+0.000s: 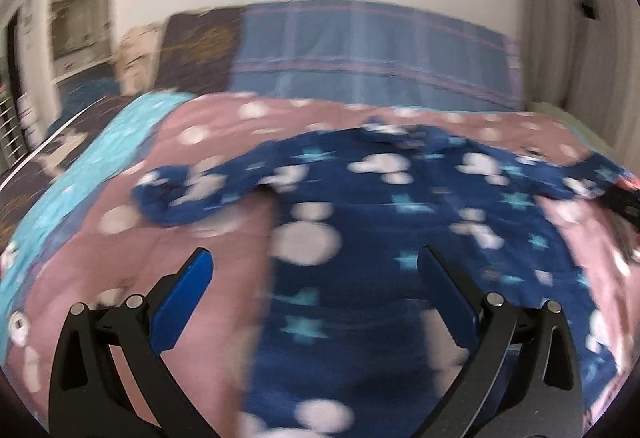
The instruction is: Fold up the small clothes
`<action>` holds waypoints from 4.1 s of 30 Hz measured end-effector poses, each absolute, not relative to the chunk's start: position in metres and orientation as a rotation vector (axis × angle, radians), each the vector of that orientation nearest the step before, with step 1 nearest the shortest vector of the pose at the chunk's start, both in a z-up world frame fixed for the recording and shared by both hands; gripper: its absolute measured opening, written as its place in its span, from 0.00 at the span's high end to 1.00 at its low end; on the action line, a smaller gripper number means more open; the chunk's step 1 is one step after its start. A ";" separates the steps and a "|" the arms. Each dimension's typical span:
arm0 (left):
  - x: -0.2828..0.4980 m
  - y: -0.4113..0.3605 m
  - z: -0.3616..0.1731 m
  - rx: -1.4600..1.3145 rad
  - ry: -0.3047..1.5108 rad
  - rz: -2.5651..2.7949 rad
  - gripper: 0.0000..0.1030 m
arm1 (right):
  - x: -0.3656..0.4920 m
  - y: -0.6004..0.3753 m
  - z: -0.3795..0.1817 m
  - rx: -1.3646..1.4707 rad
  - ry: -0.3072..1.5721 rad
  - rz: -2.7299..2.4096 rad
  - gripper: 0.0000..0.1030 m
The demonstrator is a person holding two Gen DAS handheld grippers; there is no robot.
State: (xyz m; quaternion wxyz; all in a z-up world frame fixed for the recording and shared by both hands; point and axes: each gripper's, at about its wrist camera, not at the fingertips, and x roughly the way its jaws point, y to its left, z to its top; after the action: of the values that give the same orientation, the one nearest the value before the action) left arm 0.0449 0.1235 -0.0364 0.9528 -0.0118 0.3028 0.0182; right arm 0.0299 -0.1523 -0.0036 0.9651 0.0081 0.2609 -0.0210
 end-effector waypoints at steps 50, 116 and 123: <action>0.160 0.074 -0.073 0.349 0.615 -0.193 0.16 | 0.200 -0.188 -0.082 0.404 0.967 0.404 0.21; 0.225 0.078 -0.061 0.057 0.704 -0.209 0.45 | 0.130 -0.423 -0.049 0.573 0.602 -0.504 0.32; 0.256 0.065 -0.122 0.080 0.859 -0.175 0.47 | 0.145 -0.466 -0.084 0.746 0.656 -0.602 0.32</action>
State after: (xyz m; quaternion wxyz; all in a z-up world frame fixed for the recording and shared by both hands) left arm 0.2562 0.0650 -0.1225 0.9048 0.0387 0.4156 -0.0846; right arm 0.1447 -0.4658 -0.0839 0.8361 0.3523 0.3100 -0.2843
